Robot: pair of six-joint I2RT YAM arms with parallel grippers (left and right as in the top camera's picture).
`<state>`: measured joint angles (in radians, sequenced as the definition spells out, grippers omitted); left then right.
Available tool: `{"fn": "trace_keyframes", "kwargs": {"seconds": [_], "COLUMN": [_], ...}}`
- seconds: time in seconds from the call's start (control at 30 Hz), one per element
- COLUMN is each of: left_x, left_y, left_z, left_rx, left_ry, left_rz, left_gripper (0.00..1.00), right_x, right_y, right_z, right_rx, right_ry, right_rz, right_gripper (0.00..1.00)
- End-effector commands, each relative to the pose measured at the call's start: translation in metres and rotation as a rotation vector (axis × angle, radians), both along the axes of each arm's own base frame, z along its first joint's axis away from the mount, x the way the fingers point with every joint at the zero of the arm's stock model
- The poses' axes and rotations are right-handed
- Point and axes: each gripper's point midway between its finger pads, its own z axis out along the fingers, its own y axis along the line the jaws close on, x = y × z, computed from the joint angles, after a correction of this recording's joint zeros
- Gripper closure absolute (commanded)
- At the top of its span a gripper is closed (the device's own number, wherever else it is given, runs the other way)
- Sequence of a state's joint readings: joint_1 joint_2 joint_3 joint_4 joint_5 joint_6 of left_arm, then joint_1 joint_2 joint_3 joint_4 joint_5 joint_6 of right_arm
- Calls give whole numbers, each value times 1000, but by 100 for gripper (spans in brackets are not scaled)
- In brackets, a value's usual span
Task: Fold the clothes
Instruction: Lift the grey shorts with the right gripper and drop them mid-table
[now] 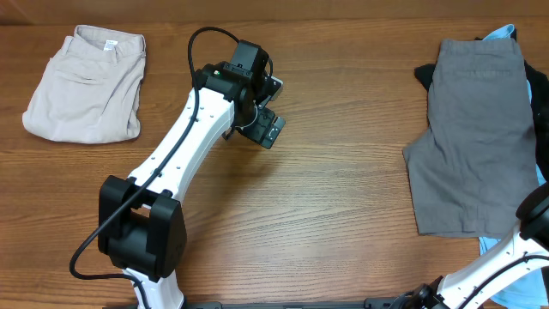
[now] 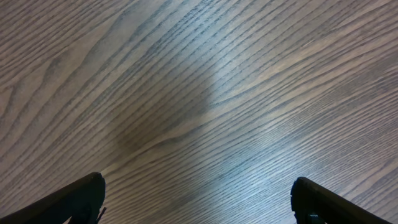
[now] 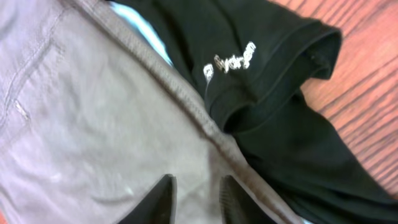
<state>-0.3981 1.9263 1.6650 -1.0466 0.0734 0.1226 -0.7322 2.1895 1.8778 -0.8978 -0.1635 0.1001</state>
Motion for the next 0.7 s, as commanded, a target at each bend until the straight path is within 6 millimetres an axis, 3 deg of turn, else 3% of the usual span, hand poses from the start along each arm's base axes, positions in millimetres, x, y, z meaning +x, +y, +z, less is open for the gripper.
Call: {"fn": "trace_keyframes", "kwargs": {"seconds": [0.0, 0.2, 0.5, 0.57, 0.67], "left_x": [5, 5, 5, 5, 5], "left_y": [-1, -1, -1, -1, -1], "left_z": [17, 17, 17, 17, 17], "left_rx": [-17, -15, -15, -15, -15], "left_ry": [-45, -43, -42, -42, -43], "left_rz": [14, 15, 15, 15, 14], "left_gripper": [2, 0, 0, 0, 0], "right_x": [-2, -8, -12, -13, -13], "right_y": [-1, -2, 1, 2, 2], "right_z": [-1, -37, -57, -58, -58], "right_rx": [-7, 32, 54, 56, 57], "right_ry": [-5, 39, 63, 65, 65], "right_rz": [-10, -21, -21, -21, -21], "right_gripper": [60, 44, 44, 45, 65]}}
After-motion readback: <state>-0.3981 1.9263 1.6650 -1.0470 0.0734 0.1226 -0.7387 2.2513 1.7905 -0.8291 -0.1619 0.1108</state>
